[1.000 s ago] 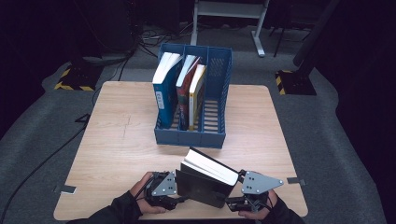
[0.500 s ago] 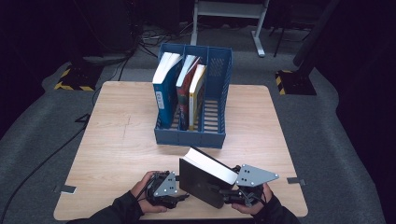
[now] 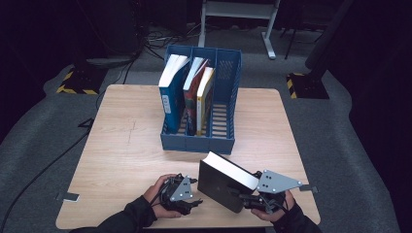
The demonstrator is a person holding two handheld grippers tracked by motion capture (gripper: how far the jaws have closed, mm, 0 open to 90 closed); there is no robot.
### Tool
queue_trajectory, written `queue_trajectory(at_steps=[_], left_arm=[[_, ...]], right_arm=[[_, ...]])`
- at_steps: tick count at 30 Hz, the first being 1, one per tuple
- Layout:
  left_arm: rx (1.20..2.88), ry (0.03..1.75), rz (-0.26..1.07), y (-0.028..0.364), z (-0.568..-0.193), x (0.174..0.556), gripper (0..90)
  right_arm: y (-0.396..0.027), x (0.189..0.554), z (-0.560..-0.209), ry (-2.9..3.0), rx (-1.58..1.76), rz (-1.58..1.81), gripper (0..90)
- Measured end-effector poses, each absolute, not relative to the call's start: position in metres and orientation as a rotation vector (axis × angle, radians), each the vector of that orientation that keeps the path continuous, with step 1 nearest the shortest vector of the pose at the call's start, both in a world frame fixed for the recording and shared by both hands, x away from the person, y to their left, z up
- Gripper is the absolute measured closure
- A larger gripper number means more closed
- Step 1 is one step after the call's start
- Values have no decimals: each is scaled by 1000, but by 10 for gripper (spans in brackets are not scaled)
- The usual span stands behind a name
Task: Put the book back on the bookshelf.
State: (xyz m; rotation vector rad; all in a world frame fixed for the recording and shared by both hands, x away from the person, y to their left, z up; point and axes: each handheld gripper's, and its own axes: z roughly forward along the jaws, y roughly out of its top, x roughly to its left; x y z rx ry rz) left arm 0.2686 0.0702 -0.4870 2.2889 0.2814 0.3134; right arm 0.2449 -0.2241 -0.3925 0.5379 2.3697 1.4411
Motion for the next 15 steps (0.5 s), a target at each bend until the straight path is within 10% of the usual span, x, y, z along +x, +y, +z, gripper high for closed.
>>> queue_trajectory(at_steps=[15], left_arm=[[2359,541,314,141,-498,294,273]], right_arm=[[-260,241,-393,2306,620,1434,505]])
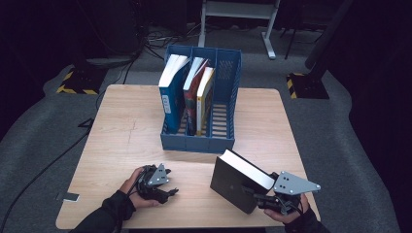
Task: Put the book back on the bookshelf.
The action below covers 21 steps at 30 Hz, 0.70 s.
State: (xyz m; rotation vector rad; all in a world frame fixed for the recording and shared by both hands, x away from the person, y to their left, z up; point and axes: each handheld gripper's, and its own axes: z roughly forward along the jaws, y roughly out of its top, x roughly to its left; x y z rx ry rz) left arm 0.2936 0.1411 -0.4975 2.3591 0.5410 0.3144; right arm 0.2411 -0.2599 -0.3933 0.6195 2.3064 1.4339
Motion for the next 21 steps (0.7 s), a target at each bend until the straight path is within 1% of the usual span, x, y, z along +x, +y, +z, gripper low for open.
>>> queue_trajectory(at_steps=[7,10,15,21], left_arm=[[2336,610,284,162,-501,294,266],[2304,651,222,166,-505,297,249],[2289,647,226,167,-507,299,208],[2290,647,225,166,-507,300,198]], right_arm=[[-261,242,-393,2307,638,1440,511],[-261,242,-392,2312,651,1441,519],[-259,241,-392,2285,664,1453,530],[-253,239,-389,2286,626,1432,535]])
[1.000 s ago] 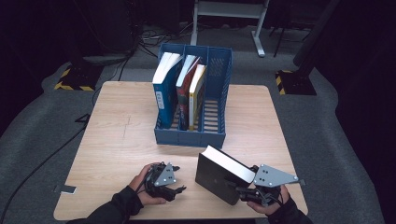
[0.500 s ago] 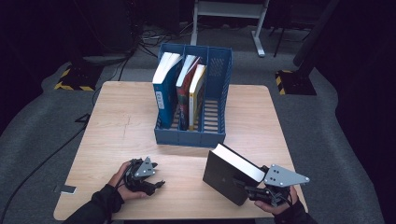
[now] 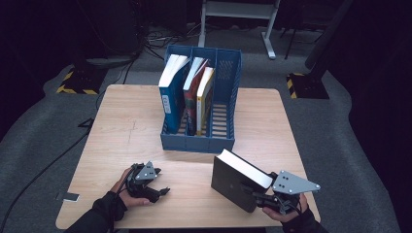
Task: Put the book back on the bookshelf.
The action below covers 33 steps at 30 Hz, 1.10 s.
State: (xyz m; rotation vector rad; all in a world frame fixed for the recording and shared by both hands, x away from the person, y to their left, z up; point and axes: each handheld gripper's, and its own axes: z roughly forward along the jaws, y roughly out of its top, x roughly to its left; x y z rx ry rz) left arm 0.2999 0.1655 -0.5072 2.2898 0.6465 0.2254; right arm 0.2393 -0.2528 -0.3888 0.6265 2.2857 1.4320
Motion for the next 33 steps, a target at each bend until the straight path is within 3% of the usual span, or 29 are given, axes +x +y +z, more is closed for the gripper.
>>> queue_trajectory(at_steps=[21,33], left_arm=[[2289,650,220,164,-507,301,186],[2289,650,221,164,-507,301,186]], right_arm=[[-241,237,-372,2233,604,1378,539],[-236,241,-343,2159,589,1366,538]])
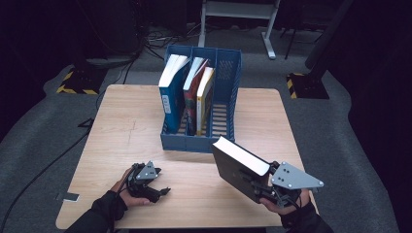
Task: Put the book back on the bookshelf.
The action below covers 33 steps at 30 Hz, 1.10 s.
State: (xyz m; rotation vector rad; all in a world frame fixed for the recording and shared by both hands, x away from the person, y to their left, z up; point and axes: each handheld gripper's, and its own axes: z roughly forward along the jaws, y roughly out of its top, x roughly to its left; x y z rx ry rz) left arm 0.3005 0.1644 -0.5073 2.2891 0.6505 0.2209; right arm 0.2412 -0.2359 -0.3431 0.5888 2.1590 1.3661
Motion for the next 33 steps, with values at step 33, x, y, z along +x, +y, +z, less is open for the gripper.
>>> queue_trajectory(at_steps=[33], left_arm=[[2288,654,220,164,-507,300,186]], right_arm=[[-209,291,-293,1954,677,1397,537]])
